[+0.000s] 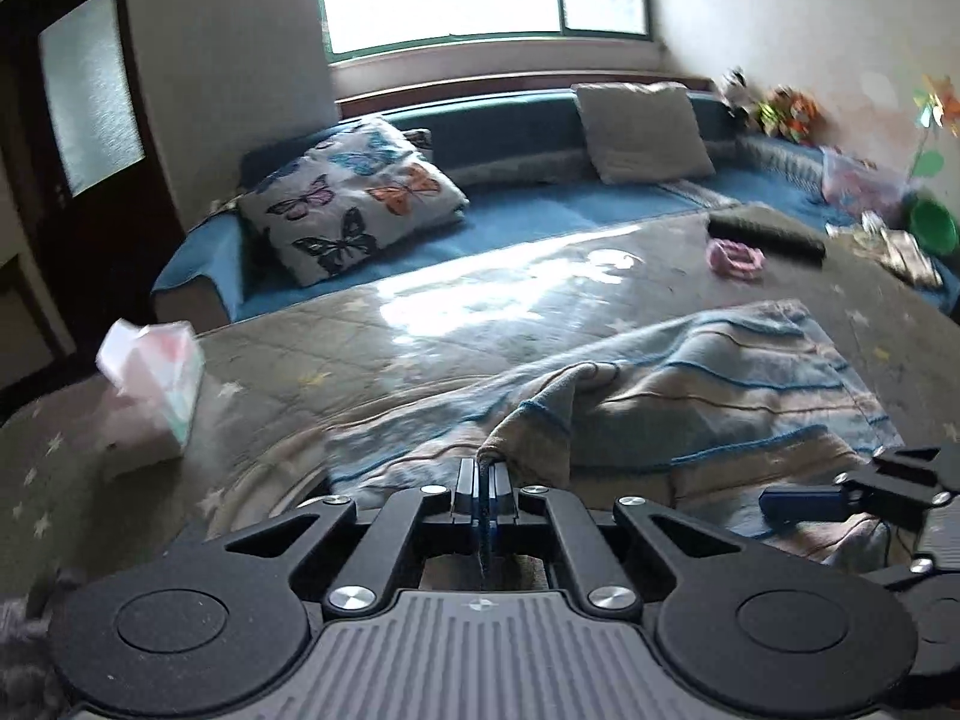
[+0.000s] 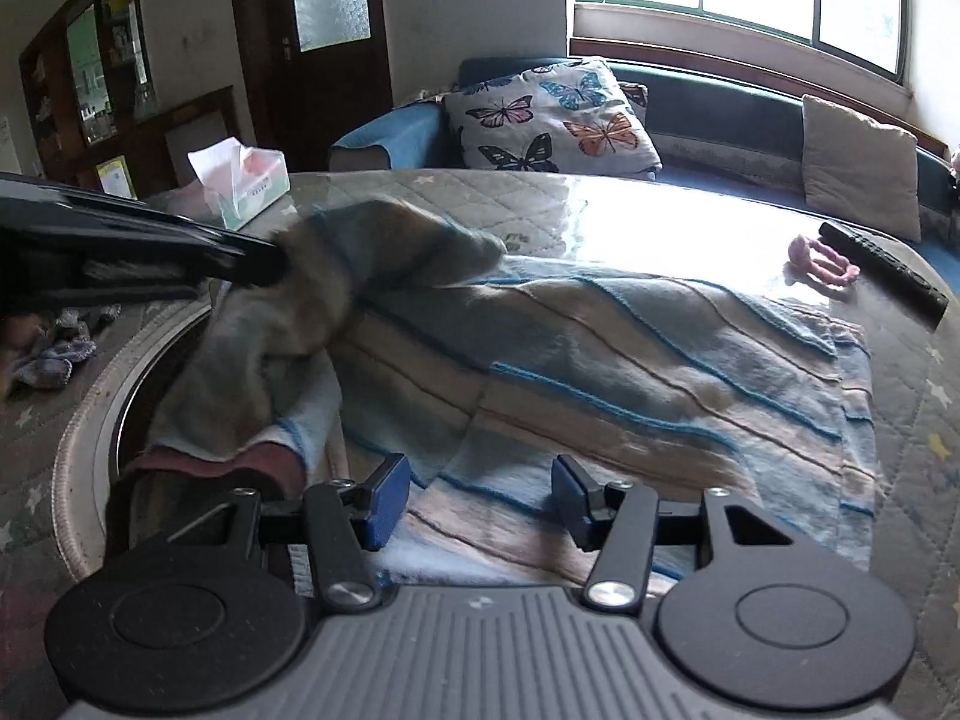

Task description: Fold clothes

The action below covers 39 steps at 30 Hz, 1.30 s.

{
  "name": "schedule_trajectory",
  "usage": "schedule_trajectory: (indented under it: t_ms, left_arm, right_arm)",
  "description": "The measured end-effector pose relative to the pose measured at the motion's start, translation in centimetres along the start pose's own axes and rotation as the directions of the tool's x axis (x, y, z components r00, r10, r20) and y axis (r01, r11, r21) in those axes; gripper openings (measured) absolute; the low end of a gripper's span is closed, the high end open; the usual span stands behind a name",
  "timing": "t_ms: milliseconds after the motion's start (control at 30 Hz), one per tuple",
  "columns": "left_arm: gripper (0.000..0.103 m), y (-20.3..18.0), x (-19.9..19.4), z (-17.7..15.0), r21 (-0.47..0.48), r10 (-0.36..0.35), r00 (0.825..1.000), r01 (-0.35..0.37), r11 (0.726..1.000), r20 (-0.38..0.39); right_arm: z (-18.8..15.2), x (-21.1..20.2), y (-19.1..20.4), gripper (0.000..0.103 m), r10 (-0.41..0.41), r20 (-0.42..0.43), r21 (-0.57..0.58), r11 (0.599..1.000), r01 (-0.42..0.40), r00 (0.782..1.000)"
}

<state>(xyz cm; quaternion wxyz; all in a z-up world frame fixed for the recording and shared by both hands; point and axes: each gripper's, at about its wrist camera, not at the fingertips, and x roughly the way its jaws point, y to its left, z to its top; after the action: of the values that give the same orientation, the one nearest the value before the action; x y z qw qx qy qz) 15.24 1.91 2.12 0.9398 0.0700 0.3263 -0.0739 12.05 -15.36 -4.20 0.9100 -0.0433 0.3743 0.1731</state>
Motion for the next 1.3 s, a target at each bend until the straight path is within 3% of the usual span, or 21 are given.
schedule_trajectory:
  t_ms: [67, 233, 367, 500, 667, 733, 800, 867, 1033, 1300]
  left_arm:
    - [0.003, 1.0, -1.0, -0.4, -0.034, 0.008, 1.000, -0.007, 0.999, 0.013]
    - [0.003, 3.5, -3.6, -1.9, -0.103, 0.060, 0.998, -0.057, 0.993, 0.023]
    - [0.003, 5.3, -5.3, -3.7, -0.153, 0.096, 0.995, -0.092, 0.984, 0.019]
    - [0.003, 6.7, -6.8, -5.6, -0.203, 0.117, 0.993, -0.114, 0.973, 0.001]
    - [0.003, 7.8, -8.5, -8.0, -0.252, 0.119, 0.993, -0.119, 0.961, -0.013]
    - [0.003, 8.1, -9.0, -8.8, -0.266, 0.118, 0.993, -0.120, 0.956, -0.022]
    - [0.002, 8.4, -9.3, -9.4, -0.277, 0.118, 0.993, -0.122, 0.953, -0.030]
    - [0.003, 8.6, -9.5, -9.8, -0.288, 0.114, 0.993, -0.120, 0.950, -0.037]
    - [0.003, 8.9, -10.3, -10.6, -0.313, 0.099, 0.994, -0.109, 0.943, -0.050]
    - [0.003, 9.0, -13.4, -12.2, -0.336, 0.060, 0.996, -0.077, 0.939, -0.062]
  right_arm:
    - [-0.1, 0.3, 0.4, 0.043, -0.020, -0.004, -0.014, 1.000, 0.020, 1.000]
    - [-0.5, 0.2, 0.9, 0.013, -0.080, 0.013, -0.068, 0.994, 0.081, 0.997]
    - [-0.3, -0.1, 0.8, 0.013, -0.057, 0.018, -0.045, 0.997, 0.058, 0.998]
    - [0.0, -0.1, 1.1, 0.026, -0.041, 0.026, -0.027, 0.999, 0.042, 0.999]
    - [0.2, 1.1, 2.5, 0.035, -0.057, 0.002, -0.049, 0.997, 0.057, 0.998]
    - [0.1, 1.2, 3.0, 0.028, -0.088, 0.009, -0.073, 0.993, 0.089, 0.996]
    - [-0.1, 1.1, 3.0, 0.009, -0.109, 0.012, -0.086, 0.990, 0.110, 0.994]
    - [-0.3, 0.3, 2.3, 0.003, -0.103, 0.013, -0.072, 0.992, 0.104, 0.995]
    - [-1.1, -4.4, 0.1, 0.001, -0.120, 0.093, -0.041, 0.991, 0.125, 0.988]
    - [-4.4, -13.3, -5.7, 0.001, -0.257, 0.156, 0.078, 0.966, 0.248, 0.954]
